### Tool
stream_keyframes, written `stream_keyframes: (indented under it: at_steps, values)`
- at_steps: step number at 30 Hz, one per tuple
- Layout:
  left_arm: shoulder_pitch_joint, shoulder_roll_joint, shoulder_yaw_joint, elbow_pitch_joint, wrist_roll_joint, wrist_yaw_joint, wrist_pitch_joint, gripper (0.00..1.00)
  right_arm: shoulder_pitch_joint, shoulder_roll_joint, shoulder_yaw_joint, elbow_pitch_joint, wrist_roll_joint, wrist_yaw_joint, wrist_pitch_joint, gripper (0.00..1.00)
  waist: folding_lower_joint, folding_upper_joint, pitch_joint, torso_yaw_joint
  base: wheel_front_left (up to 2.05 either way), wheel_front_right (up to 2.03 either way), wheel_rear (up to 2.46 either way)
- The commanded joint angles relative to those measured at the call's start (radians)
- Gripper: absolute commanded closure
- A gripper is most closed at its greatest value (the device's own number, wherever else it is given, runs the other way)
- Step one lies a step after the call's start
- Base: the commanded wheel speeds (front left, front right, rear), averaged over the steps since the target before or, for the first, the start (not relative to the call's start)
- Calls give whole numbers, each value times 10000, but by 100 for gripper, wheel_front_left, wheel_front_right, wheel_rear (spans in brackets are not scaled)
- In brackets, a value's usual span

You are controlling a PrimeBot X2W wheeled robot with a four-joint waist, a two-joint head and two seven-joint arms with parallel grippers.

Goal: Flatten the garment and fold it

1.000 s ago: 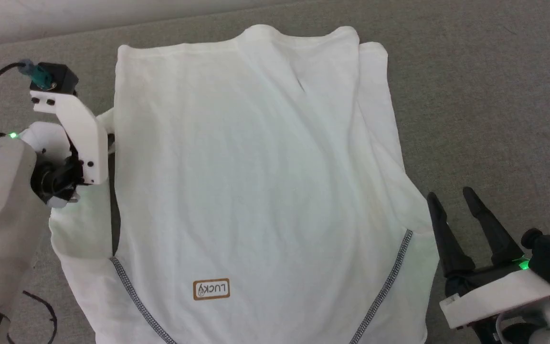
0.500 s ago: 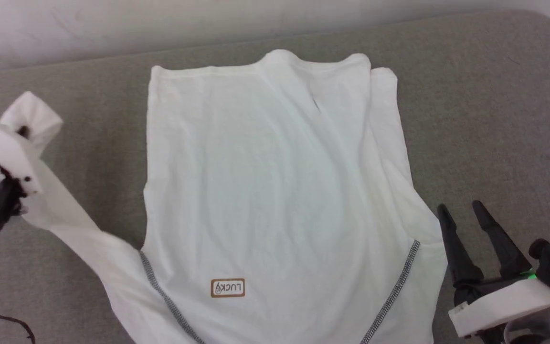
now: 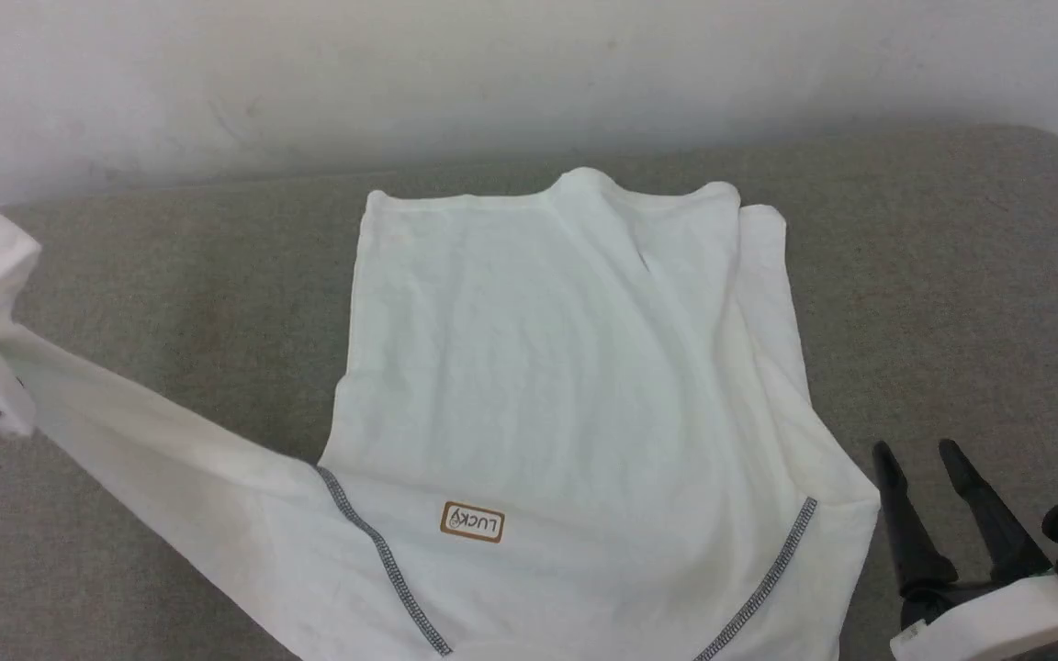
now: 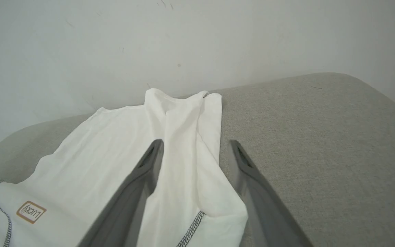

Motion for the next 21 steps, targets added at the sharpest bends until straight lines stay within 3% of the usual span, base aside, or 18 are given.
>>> stream_keyframes:
  at_steps: [1,8,12,17,21]
  values:
    - [429,114,53,-523,62,226,-41,100,181,35,-62,-41,-7,-9,39,0,1,2,-434,1,0,0,0]
    - [2452,707,-315,-4377,600,1555,677,100,534,99,-216,-194,6,-9,143,0,1,2,-871,-251,0,0,0]
    - [2979,682,-1131,-6097,971,1797,1265,100,547,116,-213,-232,60,-9,157,0,1,2,-776,-349,0,0,0]
    - [2758,-291,-2723,-6926,1472,1624,1816,100,419,124,-214,-170,154,-9,116,0,1,2,-610,-477,0,0,0]
    - [2231,-1679,-4200,-6510,1698,1003,2012,100,319,125,-224,-117,209,-9,81,0,1,2,-534,-575,0,0,0]
